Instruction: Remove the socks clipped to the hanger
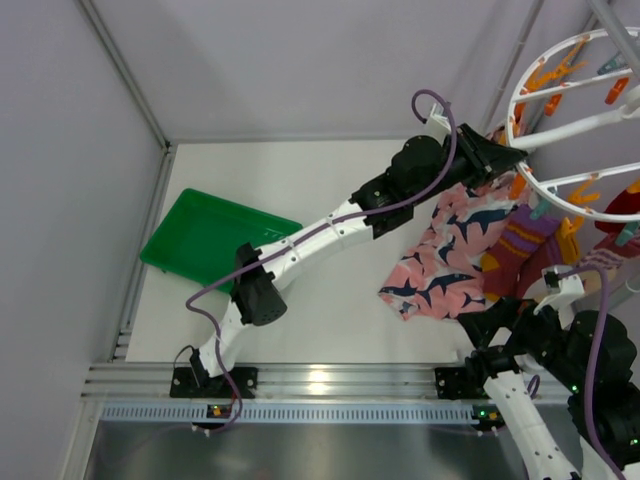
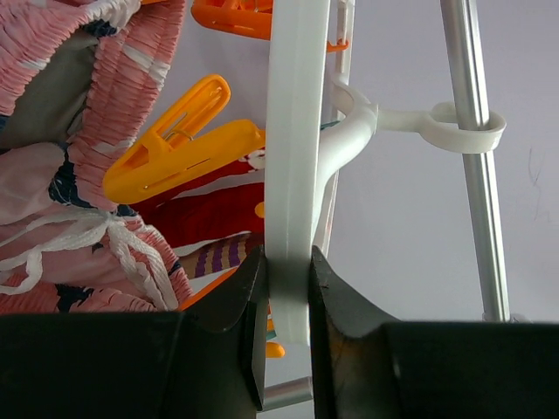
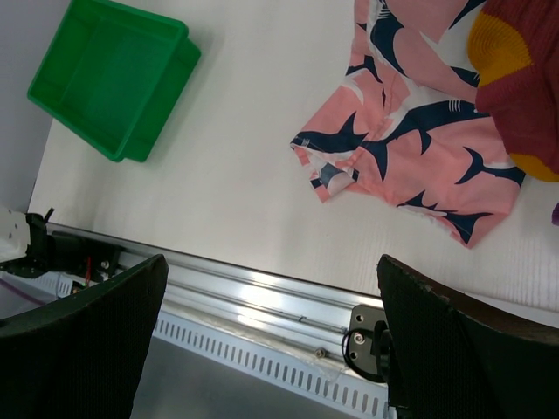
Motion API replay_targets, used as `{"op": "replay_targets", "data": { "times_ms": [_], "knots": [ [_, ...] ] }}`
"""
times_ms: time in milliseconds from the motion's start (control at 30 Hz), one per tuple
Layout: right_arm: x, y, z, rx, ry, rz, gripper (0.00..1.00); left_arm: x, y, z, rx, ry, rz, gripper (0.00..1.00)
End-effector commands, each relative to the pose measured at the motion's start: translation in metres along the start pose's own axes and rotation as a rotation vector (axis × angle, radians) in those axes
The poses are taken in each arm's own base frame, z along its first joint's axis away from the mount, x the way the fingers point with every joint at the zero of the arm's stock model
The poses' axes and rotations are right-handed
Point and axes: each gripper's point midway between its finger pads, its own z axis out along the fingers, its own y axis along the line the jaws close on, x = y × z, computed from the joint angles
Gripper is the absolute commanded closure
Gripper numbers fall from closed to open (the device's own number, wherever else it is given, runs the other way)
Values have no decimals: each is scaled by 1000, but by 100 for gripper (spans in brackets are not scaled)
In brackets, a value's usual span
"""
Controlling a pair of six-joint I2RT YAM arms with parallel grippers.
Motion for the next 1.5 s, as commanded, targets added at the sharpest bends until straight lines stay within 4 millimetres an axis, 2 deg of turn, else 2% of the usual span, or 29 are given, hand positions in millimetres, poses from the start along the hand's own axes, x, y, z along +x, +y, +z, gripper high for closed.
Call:
{"op": "replay_targets", "data": {
  "times_ms": [0, 167, 233, 267, 300, 367, 400, 467, 600, 733, 933, 967, 1000, 1033, 1067, 1100, 1133, 1167, 1200, 1233, 1267, 1333, 1367, 1400, 1433, 1467],
  "knots": [
    [1, -1, -10, 5, -10, -8, 1, -57, -77, -20, 158, -161, -46, 100],
    [0, 0, -12, 5, -14, -9, 0, -87, -70, -20, 153, -206, -52, 100],
    [0, 1, -12, 1, -13, -6, 1, -103, -57, -18, 135, -229, -58, 100],
    [-1, 2, -12, -3, -14, -6, 1, -110, -61, -18, 160, -242, -56, 100],
    [-1, 2, -12, -3, -14, -5, 0, -116, -50, -14, 151, -242, -53, 100],
    [-1, 1, -11, -1, -17, -5, 0, -128, -52, -13, 169, -255, -69, 100],
    [-1, 1, -10, 1, -15, -4, 0, -139, -42, -10, 161, -267, -71, 100],
    [0, 0, -10, 3, -12, -4, 1, -154, -46, -13, 181, -285, -60, 100],
    [1, -1, -6, 3, -12, 2, 1, -165, -41, -13, 184, -305, -43, 100],
    [2, -1, -1, -2, -3, 10, 1, -166, -38, -11, 191, -297, -32, 100],
    [3, 0, 0, -9, -4, 18, 1, -156, -31, -9, 195, -231, -6, 67],
    [2, 1, 0, -10, -6, 18, 1, -152, -33, -9, 202, -207, 1, 49],
    [3, 0, 0, -10, -5, 19, 0, -151, -33, -10, 202, -197, 18, 41],
    [3, 0, 1, -9, -4, 20, 0, -148, -32, -10, 200, -183, 33, 25],
    [4, 0, 2, -7, 1, 21, 0, -146, -36, -13, 204, -170, 51, 16],
    [4, -1, 2, -6, 3, 18, 1, -141, -26, -12, 181, -148, 89, 2],
    [4, -1, 3, -6, 3, 17, 1, -138, -24, -14, 173, -137, 111, 2],
    [4, -1, 4, -4, 5, 15, 1, -139, -37, -23, 184, -135, 141, 2],
    [4, -2, 4, -4, 9, 12, 1, -135, -34, -27, 171, -110, 191, 2],
    [4, -1, 5, -3, 13, 12, 1, -134, -20, -29, 131, -95, 208, 1],
    [3, -1, 6, -3, 13, 7, 1, -140, -34, -41, 133, -97, 243, 2],
    [2, -1, 9, -2, 20, 7, 0, -142, -30, -61, 84, -77, 335, 2],
    [0, -1, 10, -2, 21, 4, 1, -141, -28, -68, 63, -76, 368, 2],
    [-3, -1, 13, -2, 20, 2, 0, -135, -3, -73, 4, -52, 416, 2],
    [-5, -2, 14, 5, 15, 0, 0, -132, -23, -89, 25, -57, 456, 2],
    [-10, -2, 15, 11, 4, -1, 1, -127, -19, -95, 7, -57, 485, 2]
  ]
}}
